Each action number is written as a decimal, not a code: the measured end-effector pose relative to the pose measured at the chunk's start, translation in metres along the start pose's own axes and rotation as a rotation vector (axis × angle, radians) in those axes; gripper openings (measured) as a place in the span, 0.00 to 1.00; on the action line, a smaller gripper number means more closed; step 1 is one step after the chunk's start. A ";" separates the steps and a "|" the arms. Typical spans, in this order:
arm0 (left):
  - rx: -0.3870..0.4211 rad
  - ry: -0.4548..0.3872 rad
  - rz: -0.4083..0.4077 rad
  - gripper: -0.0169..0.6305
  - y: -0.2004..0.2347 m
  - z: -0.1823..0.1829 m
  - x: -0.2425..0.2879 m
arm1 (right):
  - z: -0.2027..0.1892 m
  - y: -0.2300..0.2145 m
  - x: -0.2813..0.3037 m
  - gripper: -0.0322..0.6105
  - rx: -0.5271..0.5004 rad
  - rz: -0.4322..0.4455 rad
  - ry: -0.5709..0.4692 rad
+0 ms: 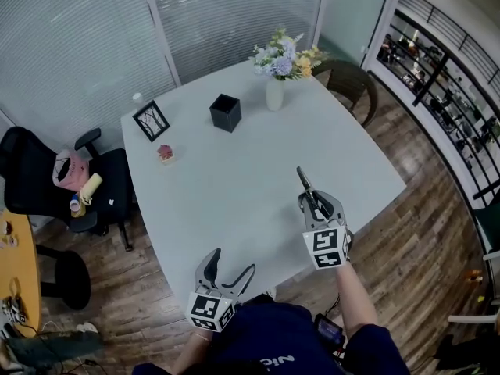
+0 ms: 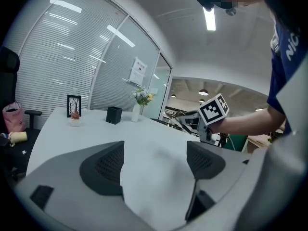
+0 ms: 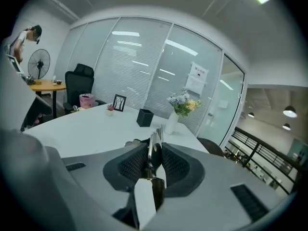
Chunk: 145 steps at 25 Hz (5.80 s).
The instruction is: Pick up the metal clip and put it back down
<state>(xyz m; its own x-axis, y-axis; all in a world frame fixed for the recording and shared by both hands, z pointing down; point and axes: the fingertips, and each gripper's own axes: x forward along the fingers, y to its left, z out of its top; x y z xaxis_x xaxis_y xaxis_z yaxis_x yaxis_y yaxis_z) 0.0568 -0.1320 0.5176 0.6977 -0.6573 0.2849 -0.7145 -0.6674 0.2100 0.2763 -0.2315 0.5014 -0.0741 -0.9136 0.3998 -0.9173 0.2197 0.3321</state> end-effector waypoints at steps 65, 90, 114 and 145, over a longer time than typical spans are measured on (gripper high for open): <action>0.019 0.080 0.044 0.65 0.018 -0.005 0.034 | -0.101 -0.041 0.056 0.58 0.189 0.037 0.172; 0.034 -0.012 -0.141 0.65 -0.014 -0.009 -0.020 | -0.023 0.082 -0.129 0.58 0.328 -0.056 -0.084; 0.116 -0.014 -0.232 0.28 -0.034 -0.012 -0.035 | -0.029 0.138 -0.161 0.15 0.317 -0.032 -0.079; 0.095 -0.028 -0.251 0.03 -0.036 0.000 -0.032 | -0.032 0.149 -0.155 0.06 0.228 0.033 -0.055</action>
<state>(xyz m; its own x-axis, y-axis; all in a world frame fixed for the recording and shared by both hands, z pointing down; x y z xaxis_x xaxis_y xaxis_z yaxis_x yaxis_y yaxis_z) 0.0601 -0.0869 0.5009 0.8543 -0.4760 0.2088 -0.5121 -0.8395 0.1817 0.1641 -0.0464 0.5165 -0.1208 -0.9259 0.3580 -0.9783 0.1722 0.1153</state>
